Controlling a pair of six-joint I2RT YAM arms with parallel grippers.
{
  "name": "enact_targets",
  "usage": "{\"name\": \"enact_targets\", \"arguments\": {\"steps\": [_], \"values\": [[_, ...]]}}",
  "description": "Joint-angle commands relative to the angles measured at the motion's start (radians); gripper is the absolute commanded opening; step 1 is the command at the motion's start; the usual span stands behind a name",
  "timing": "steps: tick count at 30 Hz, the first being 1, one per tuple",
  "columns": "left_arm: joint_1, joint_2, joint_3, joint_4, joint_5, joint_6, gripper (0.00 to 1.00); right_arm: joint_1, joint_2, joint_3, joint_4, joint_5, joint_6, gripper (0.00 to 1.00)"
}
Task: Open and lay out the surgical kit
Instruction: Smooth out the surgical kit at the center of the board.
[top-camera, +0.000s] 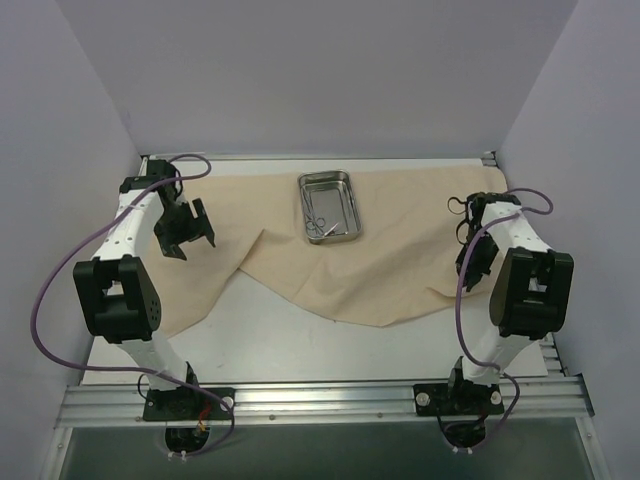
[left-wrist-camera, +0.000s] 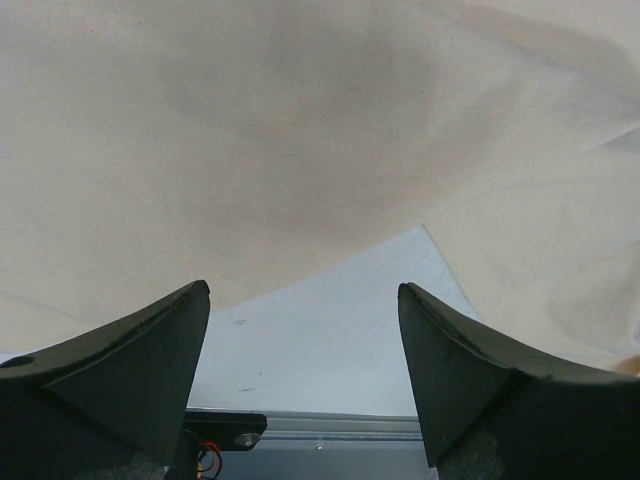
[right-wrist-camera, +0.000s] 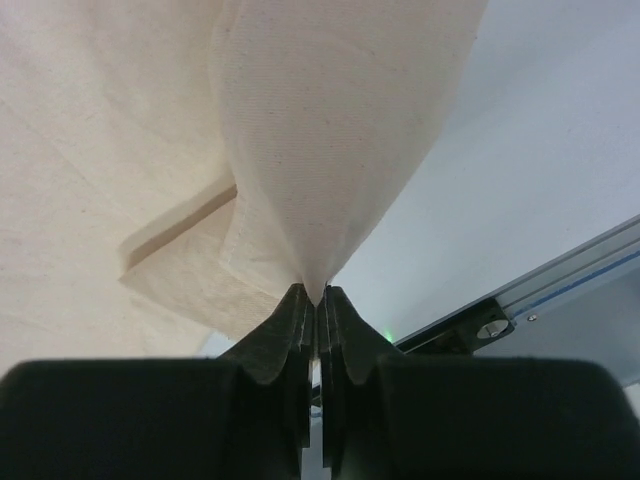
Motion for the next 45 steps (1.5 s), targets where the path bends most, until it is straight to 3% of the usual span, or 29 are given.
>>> {"name": "enact_targets", "arguments": {"steps": [1,3,11,16,17,18,19,20,21,23,24,26,29,35,43,45], "values": [[0.01,-0.028,-0.017,0.03,0.013,0.012,0.85,-0.058,-0.024,-0.028,-0.07,0.058,0.042,0.0],[0.016,-0.042,-0.03,0.025,0.0,-0.001,0.85,-0.109,-0.062,-0.04,-0.102,0.107,0.076,0.0],[0.105,-0.094,-0.141,0.063,-0.014,-0.016,0.85,-0.516,-0.235,-0.057,-0.148,0.213,0.092,0.0],[0.134,-0.119,-0.159,0.042,-0.078,-0.033,0.84,-0.539,-0.246,-0.017,-0.168,0.215,0.051,0.0],[0.139,-0.123,-0.161,0.04,-0.078,-0.037,0.84,-0.532,-0.235,-0.013,-0.156,0.178,0.024,0.05],[0.149,-0.131,-0.168,0.036,-0.078,-0.037,0.84,-0.499,-0.226,-0.008,-0.138,0.087,0.001,0.28],[0.151,-0.132,-0.172,0.033,-0.104,-0.037,0.84,-0.456,-0.22,-0.001,-0.128,0.056,-0.019,0.44],[0.155,-0.134,-0.175,0.03,-0.107,-0.037,0.84,-0.398,-0.205,0.013,-0.124,0.042,-0.022,0.55],[0.158,-0.137,-0.182,0.025,-0.113,-0.039,0.84,-0.246,-0.196,0.036,-0.118,0.069,-0.017,0.69],[0.163,-0.14,-0.193,0.02,-0.133,-0.039,0.84,-0.091,-0.173,0.13,-0.117,0.135,0.012,0.86],[0.169,-0.143,-0.208,0.02,-0.136,-0.037,0.84,0.011,-0.163,0.181,-0.11,0.13,0.012,0.88],[0.183,-0.143,-0.218,0.016,-0.144,-0.039,0.82,0.092,-0.142,0.229,-0.105,0.146,0.022,0.91],[0.215,-0.143,-0.25,0.04,-0.141,-0.034,0.74,0.244,-0.127,0.26,-0.046,0.082,-0.011,0.88],[0.29,-0.085,-0.3,0.082,-0.087,-0.033,0.37,0.453,-0.114,0.159,0.221,-0.205,-0.092,0.57],[0.333,0.084,-0.299,0.076,-0.05,-0.03,0.12,0.712,-0.048,0.124,0.419,-0.4,-0.177,0.52],[0.37,0.13,-0.304,0.062,-0.059,-0.025,0.03,0.757,-0.021,0.116,0.467,-0.432,-0.169,0.41]]}}
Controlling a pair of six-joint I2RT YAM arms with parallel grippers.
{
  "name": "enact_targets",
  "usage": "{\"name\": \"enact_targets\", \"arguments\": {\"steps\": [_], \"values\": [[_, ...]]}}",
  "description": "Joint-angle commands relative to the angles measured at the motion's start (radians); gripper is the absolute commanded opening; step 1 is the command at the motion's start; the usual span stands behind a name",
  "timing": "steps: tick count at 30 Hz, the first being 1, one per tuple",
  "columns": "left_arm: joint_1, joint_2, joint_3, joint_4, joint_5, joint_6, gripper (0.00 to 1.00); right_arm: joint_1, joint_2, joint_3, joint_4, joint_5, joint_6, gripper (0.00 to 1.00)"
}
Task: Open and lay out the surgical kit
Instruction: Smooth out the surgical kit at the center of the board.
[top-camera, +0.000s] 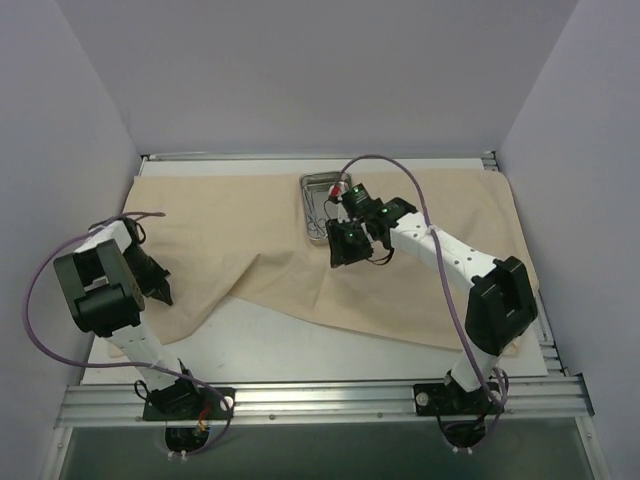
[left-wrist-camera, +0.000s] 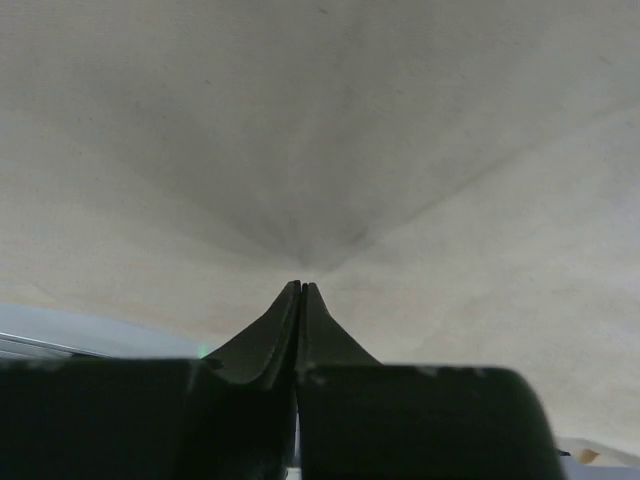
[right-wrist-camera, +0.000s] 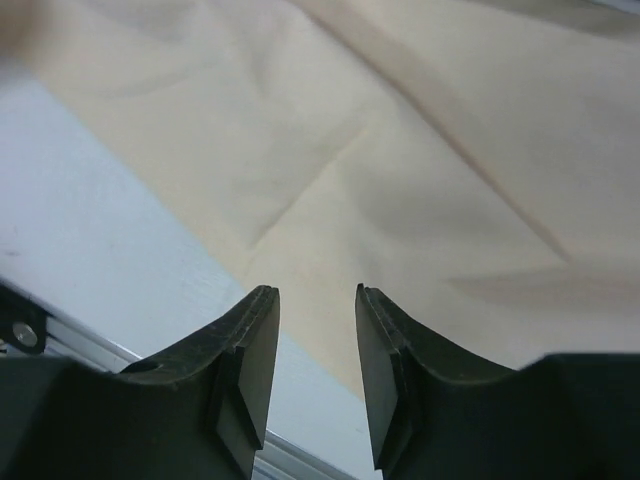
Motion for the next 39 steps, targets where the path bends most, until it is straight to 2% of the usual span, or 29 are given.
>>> {"name": "enact_targets", "arguments": {"steps": [1,2,6,9,11,13,17,24,31,37,39], "values": [[0.06,0.059,-0.008,0.004,-0.006,0.011,0.02,0.054,0.062,-0.016,0.096,-0.098,-0.027,0.36],[0.066,0.062,-0.011,0.004,-0.009,0.009,0.02,0.072,0.076,-0.017,0.123,-0.089,-0.017,0.31],[0.074,0.0,-0.032,0.023,-0.035,-0.014,0.03,0.138,0.151,-0.062,0.214,-0.066,0.01,0.25],[0.072,-0.082,-0.047,0.036,-0.03,-0.023,0.08,0.204,0.214,-0.089,0.274,0.0,0.003,0.18],[0.074,-0.105,-0.04,0.034,-0.038,-0.026,0.09,0.229,0.259,-0.109,0.303,0.043,0.01,0.08],[0.074,-0.128,-0.028,0.024,-0.032,-0.026,0.09,0.24,0.276,-0.125,0.314,0.081,0.036,0.02],[0.074,-0.197,-0.014,0.017,-0.023,-0.018,0.09,0.267,0.273,-0.195,0.335,0.129,0.058,0.01],[0.074,-0.304,0.049,-0.013,-0.037,-0.002,0.13,0.321,0.175,-0.355,0.283,0.144,0.107,0.01],[0.072,-0.292,0.075,-0.015,-0.03,0.0,0.14,0.325,-0.005,-0.458,0.16,0.167,0.128,0.07],[0.072,-0.281,0.071,-0.006,-0.033,0.005,0.15,0.325,-0.091,-0.378,0.102,0.154,0.086,0.2],[0.071,-0.281,0.071,0.0,-0.029,0.005,0.17,0.316,-0.111,-0.285,0.076,0.201,0.089,0.34]]}}
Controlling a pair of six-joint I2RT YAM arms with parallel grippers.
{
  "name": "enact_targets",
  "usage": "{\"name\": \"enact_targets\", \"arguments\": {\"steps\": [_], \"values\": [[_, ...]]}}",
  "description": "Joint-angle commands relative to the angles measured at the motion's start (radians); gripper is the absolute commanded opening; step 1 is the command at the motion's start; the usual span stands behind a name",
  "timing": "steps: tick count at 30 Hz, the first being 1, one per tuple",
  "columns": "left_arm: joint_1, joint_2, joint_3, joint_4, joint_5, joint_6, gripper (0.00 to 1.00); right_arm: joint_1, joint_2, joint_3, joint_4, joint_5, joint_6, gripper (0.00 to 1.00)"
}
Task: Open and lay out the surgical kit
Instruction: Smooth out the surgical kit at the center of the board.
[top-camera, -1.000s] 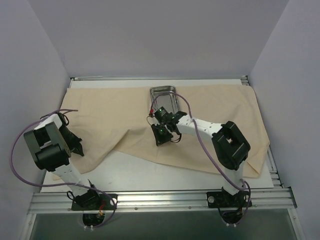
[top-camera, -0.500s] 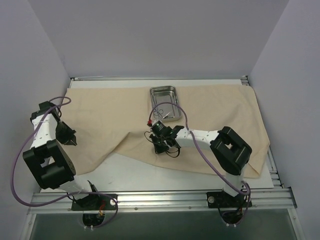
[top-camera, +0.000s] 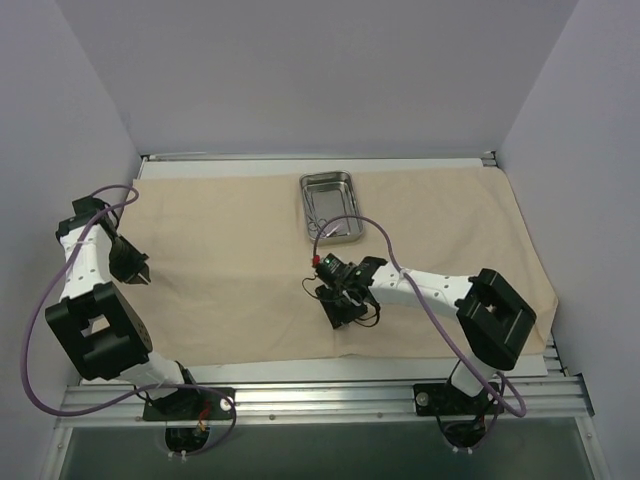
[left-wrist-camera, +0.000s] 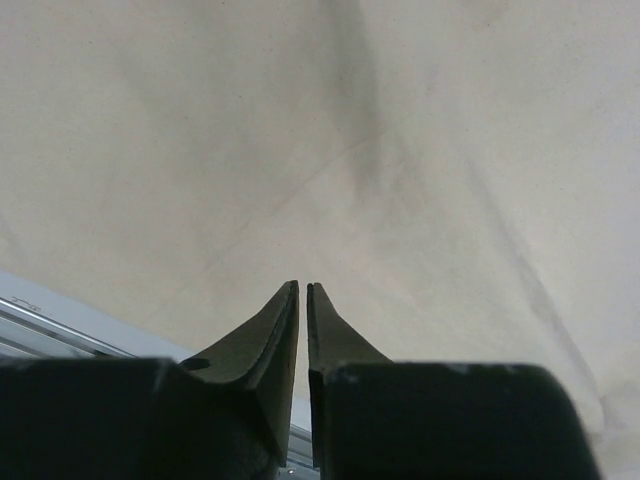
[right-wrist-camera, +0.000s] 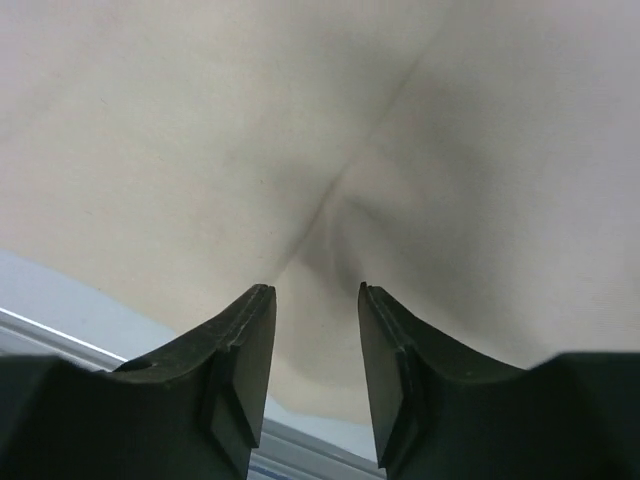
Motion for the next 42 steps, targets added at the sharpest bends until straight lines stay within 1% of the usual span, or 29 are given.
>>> {"name": "enact_targets", "arguments": {"steps": [1,2,3,5,7,9,10,12,13,14,16,17,20,22,23,24,26,31,34,38,40,42], "values": [[-0.002,-0.003,0.025,0.013,0.003,0.007,0.18,-0.018,-0.082,0.162,-0.109,0.081,-0.011,0.41],[-0.004,-0.002,0.023,0.016,0.003,0.006,0.18,-0.049,-0.08,0.199,-0.133,0.108,-0.003,0.51],[-0.01,0.0,0.025,0.018,0.018,0.004,0.19,-0.067,-0.074,0.263,-0.143,0.128,0.001,0.52],[-0.022,0.009,0.026,0.027,0.048,-0.002,0.2,-0.106,-0.071,0.312,-0.164,0.161,0.014,0.55],[-0.051,0.021,0.02,0.041,0.06,-0.01,0.22,-0.179,-0.08,0.337,-0.164,0.219,0.027,0.56],[-0.071,0.056,0.016,0.054,0.087,-0.02,0.22,-0.242,-0.08,0.334,-0.173,0.231,0.029,0.56],[-0.083,0.073,0.01,0.061,0.106,-0.023,0.21,-0.311,-0.082,0.319,-0.186,0.251,0.029,0.55],[-0.099,0.121,0.002,0.068,0.137,-0.033,0.19,-0.385,-0.088,0.28,-0.194,0.239,-0.003,0.54],[-0.111,0.136,-0.006,0.073,0.141,-0.034,0.19,-0.449,-0.108,0.261,-0.189,0.231,-0.017,0.54],[-0.112,0.166,-0.012,0.082,0.147,-0.036,0.17,-0.475,-0.118,0.216,-0.166,0.219,-0.031,0.53],[-0.111,0.2,-0.018,0.093,0.16,-0.036,0.15,-0.511,-0.137,0.181,-0.151,0.207,-0.066,0.53],[-0.109,0.24,-0.015,0.093,0.158,-0.034,0.12,-0.532,-0.137,0.156,-0.141,0.202,-0.072,0.52],[-0.106,0.315,-0.003,0.099,0.134,-0.03,0.09,-0.535,-0.134,0.118,-0.111,0.178,-0.072,0.51],[-0.1,0.352,-0.003,0.097,0.124,-0.033,0.08,-0.534,-0.128,0.075,-0.085,0.127,-0.043,0.5],[-0.099,0.384,-0.003,0.094,0.124,-0.034,0.07,-0.531,-0.128,0.058,-0.077,0.118,-0.031,0.5],[-0.094,0.398,-0.004,0.088,0.115,-0.04,0.02,-0.526,-0.126,0.027,-0.068,0.103,-0.008,0.5],[-0.089,0.421,-0.015,0.079,0.105,-0.043,0.02,-0.517,-0.134,-0.003,-0.06,0.095,0.013,0.49],[-0.042,0.415,-0.052,0.076,0.025,-0.042,0.02,-0.436,-0.152,-0.111,-0.016,0.052,0.075,0.48],[-0.014,0.411,-0.04,0.07,-0.023,-0.033,0.02,-0.378,-0.14,-0.135,0.004,0.038,0.107,0.48],[-0.01,0.412,0.011,0.05,-0.07,-0.025,0.02,-0.33,-0.125,-0.136,0.021,0.006,0.147,0.48],[-0.01,0.405,0.028,0.044,-0.054,-0.028,0.02,-0.33,-0.135,-0.122,-0.002,0.024,0.156,0.48],[-0.011,0.382,0.042,0.033,-0.035,-0.033,0.02,-0.342,-0.157,-0.074,-0.028,0.055,0.141,0.48]]}}
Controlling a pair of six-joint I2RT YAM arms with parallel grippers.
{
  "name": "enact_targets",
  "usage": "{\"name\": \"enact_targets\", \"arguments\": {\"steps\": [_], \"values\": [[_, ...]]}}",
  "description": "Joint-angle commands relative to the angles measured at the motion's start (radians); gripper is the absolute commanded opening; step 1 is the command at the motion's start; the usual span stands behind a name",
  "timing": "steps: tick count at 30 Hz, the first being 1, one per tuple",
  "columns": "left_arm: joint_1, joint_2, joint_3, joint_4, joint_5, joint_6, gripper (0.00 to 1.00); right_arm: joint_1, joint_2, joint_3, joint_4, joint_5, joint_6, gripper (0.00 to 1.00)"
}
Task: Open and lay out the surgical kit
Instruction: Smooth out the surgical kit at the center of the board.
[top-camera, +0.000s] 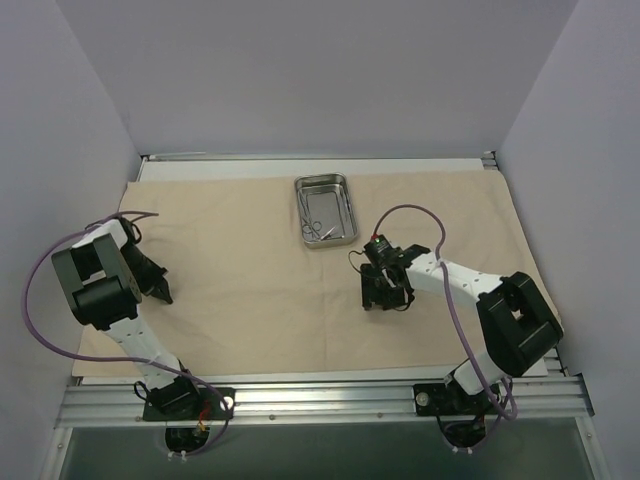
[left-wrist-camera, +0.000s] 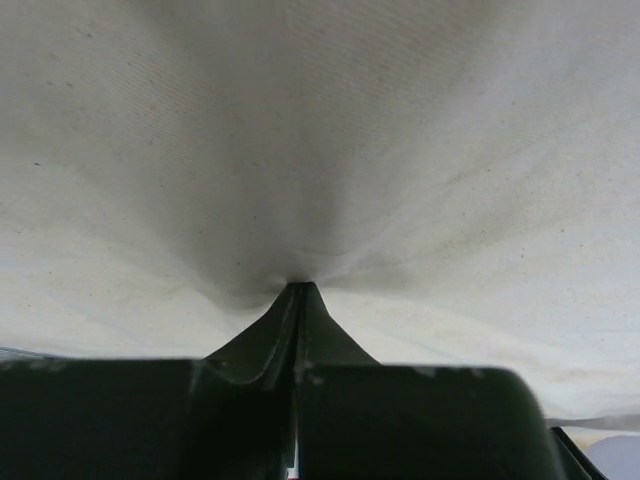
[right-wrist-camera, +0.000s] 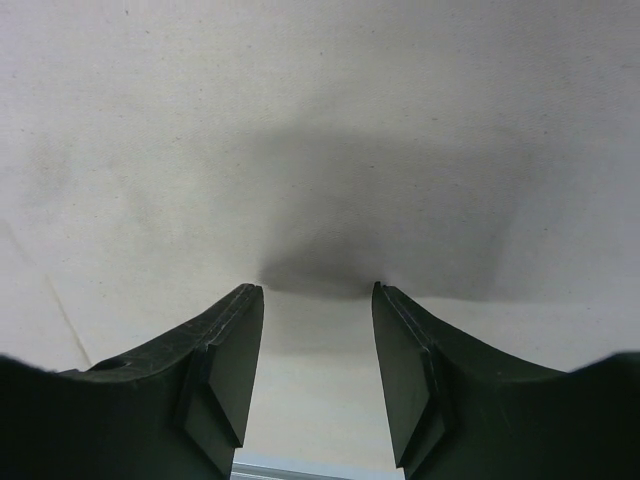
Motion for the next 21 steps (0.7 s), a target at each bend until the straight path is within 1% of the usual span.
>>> {"name": "enact_targets", "arguments": {"steps": [1,2,3,5,7,10,12,15,16,19,21], "values": [[0.014,-0.018,0.046,0.027,-0.088,0.012,0.03,-0.018,-0.055,0.078,-0.071,0.042,0.015,0.48],[0.013,-0.041,0.052,0.029,-0.082,0.015,0.05,-0.034,-0.063,0.098,-0.088,0.052,0.012,0.48],[0.013,-0.052,0.055,0.029,-0.071,0.017,0.1,-0.044,-0.07,0.139,-0.107,0.096,0.012,0.48],[0.005,-0.073,0.064,0.035,-0.056,0.029,0.14,-0.075,-0.093,0.173,-0.151,0.134,0.006,0.5],[-0.012,-0.075,0.09,0.029,-0.036,0.038,0.19,-0.136,-0.106,0.202,-0.171,0.195,0.0,0.52],[-0.044,-0.066,0.11,0.036,-0.025,0.052,0.25,-0.241,-0.077,0.224,-0.182,0.207,-0.032,0.52],[-0.059,-0.04,0.116,0.04,-0.005,0.052,0.26,-0.291,-0.043,0.227,-0.174,0.202,-0.047,0.52],[-0.073,0.012,0.13,0.055,0.035,0.047,0.27,-0.333,0.005,0.201,-0.111,0.188,-0.064,0.52],[-0.085,0.026,0.136,0.059,0.044,0.046,0.27,-0.363,0.022,0.193,-0.099,0.185,-0.061,0.51],[-0.113,0.089,0.158,0.063,0.053,0.047,0.28,-0.411,0.058,0.147,-0.067,0.135,-0.037,0.5],[-0.127,0.129,0.184,0.064,0.056,0.047,0.28,-0.433,0.054,0.085,-0.049,0.113,-0.018,0.49]]}}
